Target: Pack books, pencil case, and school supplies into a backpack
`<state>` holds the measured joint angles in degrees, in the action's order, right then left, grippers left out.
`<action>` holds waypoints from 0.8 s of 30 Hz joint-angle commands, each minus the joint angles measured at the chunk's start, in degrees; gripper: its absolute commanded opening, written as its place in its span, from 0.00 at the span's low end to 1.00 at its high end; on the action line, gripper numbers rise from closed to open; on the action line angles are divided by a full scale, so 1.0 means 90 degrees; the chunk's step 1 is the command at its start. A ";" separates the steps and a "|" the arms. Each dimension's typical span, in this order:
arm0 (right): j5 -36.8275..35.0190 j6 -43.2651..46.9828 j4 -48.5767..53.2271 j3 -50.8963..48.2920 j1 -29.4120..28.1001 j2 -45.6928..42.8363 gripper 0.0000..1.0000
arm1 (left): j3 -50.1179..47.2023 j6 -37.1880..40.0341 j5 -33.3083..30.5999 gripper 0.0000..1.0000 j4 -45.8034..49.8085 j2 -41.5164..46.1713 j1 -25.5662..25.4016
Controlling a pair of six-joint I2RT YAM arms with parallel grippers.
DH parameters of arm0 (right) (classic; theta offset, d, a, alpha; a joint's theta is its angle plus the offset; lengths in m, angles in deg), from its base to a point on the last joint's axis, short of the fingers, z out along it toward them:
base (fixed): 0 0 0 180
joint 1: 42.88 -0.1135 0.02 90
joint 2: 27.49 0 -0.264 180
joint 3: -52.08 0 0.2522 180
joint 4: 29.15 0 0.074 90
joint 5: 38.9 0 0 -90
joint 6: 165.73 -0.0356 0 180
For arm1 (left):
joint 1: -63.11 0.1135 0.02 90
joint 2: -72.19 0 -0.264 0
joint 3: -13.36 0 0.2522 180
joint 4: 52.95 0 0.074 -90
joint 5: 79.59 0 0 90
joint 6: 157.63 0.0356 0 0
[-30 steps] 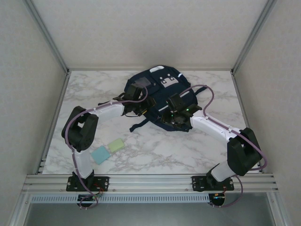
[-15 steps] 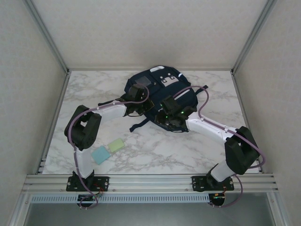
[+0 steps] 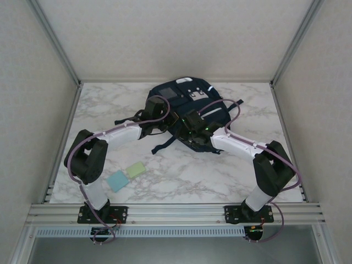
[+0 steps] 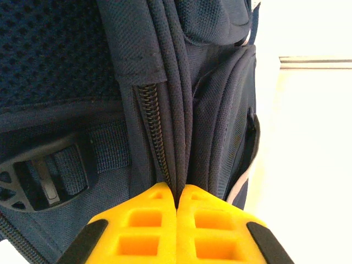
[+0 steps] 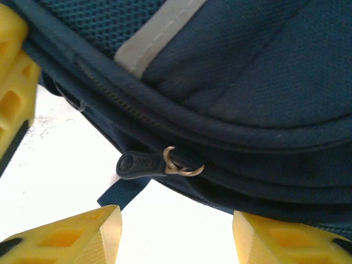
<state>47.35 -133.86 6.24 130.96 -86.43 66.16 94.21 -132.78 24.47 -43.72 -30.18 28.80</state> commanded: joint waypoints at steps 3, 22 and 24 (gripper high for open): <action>-0.0801 0.0186 0.0317 0.0547 -0.0127 -0.0034 0.62 | 0.0036 -0.0240 0.0188 0.00 -0.0598 0.0338 -0.0124; -0.2039 0.0206 0.1143 0.1109 -0.0153 0.1021 0.51 | 0.0104 -0.0453 0.0335 0.00 -0.0756 0.0759 -0.0043; -0.2115 0.0308 0.1296 0.1076 -0.0154 0.0965 0.44 | 0.0114 -0.0430 0.0336 0.00 -0.0747 0.0758 0.0019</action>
<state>33.58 -132.46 13.21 140.36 -88.29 73.46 93.62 -135.64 25.11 -44.99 -28.94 28.50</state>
